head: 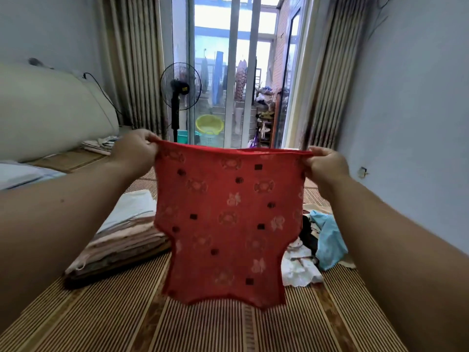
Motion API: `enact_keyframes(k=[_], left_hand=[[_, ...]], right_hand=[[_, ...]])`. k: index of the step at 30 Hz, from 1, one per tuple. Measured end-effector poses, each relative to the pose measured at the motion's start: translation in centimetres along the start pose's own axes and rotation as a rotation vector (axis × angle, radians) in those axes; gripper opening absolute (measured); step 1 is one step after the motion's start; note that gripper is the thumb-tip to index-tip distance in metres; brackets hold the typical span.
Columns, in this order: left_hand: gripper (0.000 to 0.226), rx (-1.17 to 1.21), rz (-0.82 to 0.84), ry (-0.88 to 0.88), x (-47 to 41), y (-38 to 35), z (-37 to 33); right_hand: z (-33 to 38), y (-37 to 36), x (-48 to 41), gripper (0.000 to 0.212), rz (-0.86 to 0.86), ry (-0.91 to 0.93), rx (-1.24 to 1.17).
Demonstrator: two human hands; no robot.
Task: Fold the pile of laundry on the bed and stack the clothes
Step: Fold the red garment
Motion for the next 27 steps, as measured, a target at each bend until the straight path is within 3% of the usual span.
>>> enact_keyframes(k=[4,7,13,18,22,24,27], left_hand=[[0.019,-0.019,-0.084,-0.130,1.2,1.1,-1.2],[0.030,-0.154,-0.037,-0.175,4.5,1.8,0.1],[0.020,-0.112,0.476,-0.107,14.1,-0.3,6.1],[0.014,0.041,1.057,0.269,20.4,-3.9,10.6],[0.013,0.045,1.409,0.391,21.7,-4.7,11.1],[0.013,0.068,1.424,0.410,21.5,-5.3,11.1],[0.015,0.125,1.202,0.448,20.0,-7.1,11.7]], right_hand=[[1.1,0.9,1.5,0.028,0.069,0.017,-0.131],[-0.7,2.9,4.2,0.024,0.169,-0.047,-0.046],[-8.6,8.2,10.8,0.012,0.419,-0.374,0.218],[-14.1,10.4,14.8,0.018,0.564,-0.724,0.337],[-15.2,10.8,15.1,0.017,0.682,-0.858,0.472],[-15.5,10.5,14.6,0.015,0.689,-0.840,0.494],[-16.7,9.4,12.5,0.012,0.577,-0.727,0.476]])
Point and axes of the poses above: each hand's wrist, its own x-axis away from the middle knuckle, its own y-axis out of the back of the hand, z = x × y, the point moved 3 cm from there along -x, towards the middle knuckle, and after that the axes turned 6 degrees about -x, right-handed, at the moved point
